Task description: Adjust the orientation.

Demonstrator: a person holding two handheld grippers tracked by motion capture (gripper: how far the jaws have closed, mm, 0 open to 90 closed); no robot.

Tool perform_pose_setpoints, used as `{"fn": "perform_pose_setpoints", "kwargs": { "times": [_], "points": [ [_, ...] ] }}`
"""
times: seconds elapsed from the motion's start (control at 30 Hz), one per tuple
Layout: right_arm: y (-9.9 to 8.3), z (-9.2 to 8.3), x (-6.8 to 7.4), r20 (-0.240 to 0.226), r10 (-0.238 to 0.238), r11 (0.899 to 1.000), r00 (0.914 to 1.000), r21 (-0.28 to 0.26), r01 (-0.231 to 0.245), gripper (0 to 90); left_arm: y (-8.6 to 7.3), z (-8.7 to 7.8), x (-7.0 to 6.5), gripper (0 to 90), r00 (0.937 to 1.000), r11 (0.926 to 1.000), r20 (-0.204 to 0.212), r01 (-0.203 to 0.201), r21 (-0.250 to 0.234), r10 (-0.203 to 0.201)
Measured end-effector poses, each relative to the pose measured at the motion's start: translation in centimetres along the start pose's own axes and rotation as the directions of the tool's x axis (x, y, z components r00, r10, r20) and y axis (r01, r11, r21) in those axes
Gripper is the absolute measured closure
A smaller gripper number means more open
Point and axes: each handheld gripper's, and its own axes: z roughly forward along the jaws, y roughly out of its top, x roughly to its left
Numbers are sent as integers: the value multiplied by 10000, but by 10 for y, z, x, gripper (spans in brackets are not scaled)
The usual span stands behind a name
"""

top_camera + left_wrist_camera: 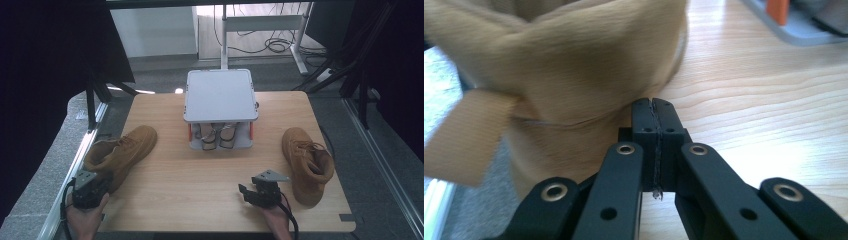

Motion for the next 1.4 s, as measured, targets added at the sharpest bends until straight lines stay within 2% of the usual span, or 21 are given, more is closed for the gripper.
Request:
{"fn": "perform_pose_setpoints", "kwargs": {
  "times": [0.17, 0.33, 0.4, 0.43, 0.53, 0.57, 0.63, 0.73, 0.8, 0.83, 0.9, 1.07, 1.2, 1.3, 1.4],
  "points": [
    [0, -1, 0, -21, 72, 10000, 10000, -51, -72, 403, 3, 2, -13, 887, 9984, 10000, 565, -54, -57, 57],
    [0, -3, 1, 114, 56, 9997, 9999, -229, -53, 404, 6, 10, -33, 865, 9916, 9999, 1284, -161, -28, 163],
    [1, -5, 2, 239, -54, 9994, 9997, -328, 61, 404, 10, 18, -46, 828, 9854, 9995, 1675, -325, 40, 314],
    [1, -5, 2, 239, -54, 9994, 9997, -328, 61, 404, 10, 18, -46, 808, 9854, 9995, 1675, -325, 40, 314],
    [1, -6, 3, 232, -89, 9993, 9997, -363, 97, 423, 15, 25, -59, 760, 9795, 9988, 1961, -475, 72, 452],
    [1, -7, 3, 159, -65, 9992, 9999, -399, 71, 445, 18, 29, -65, 701, 9760, 9985, 2122, -539, 124, 501],
    [1, -7, 3, 150, -55, 9992, 9999, -403, 61, 456, 20, 32, -73, 684, 9718, 9978, 2285, -634, 168, 579],
    [1, -9, 2, 190, -69, 9990, 9998, -433, 77, 529, 23, 38, -86, 645, 9654, 9969, 2514, -764, 201, 689],
    [1, -10, 1, 184, -78, 9992, 9998, -397, 85, 597, 23, 39, -88, 618, 9638, 9970, 2581, -750, 204, 673],
    [1, -10, 1, 184, -78, 9992, 9998, -397, 85, 597, 23, 40, -90, 618, 9622, 9970, 2643, -736, 218, 653],
    [1, -13, 0, 6, -196, 9989, 9998, -414, 196, 732, 21, 43, -96, 557, 9609, 9965, 2681, -798, 259, 700],
    [0, -18, -1, -8, -225, 9988, 9997, -436, 224, 790, 17, 46, -101, 494, 9569, 9957, 2815, -846, 365, 710],
    [-3, -22, -3, 276, -414, 9989, 9988, -199, 419, 842, 17, 49, -105, 463, 9521, 9934, 2919, -1074, 399, 912],
    [-10, -29, -8, 800, -611, 9978, 9949, 298, 589, 889, 17, 50, -107, 460, 9521, 9932, 2892, -1128, 304, 993],
    [-13, -34, -10, 1013, -635, 9974, 9928, 398, 598, 893, 16, 52, -108, 459, 9508, 9923, 2912, -1199, 321, 1055]
  ]
}}
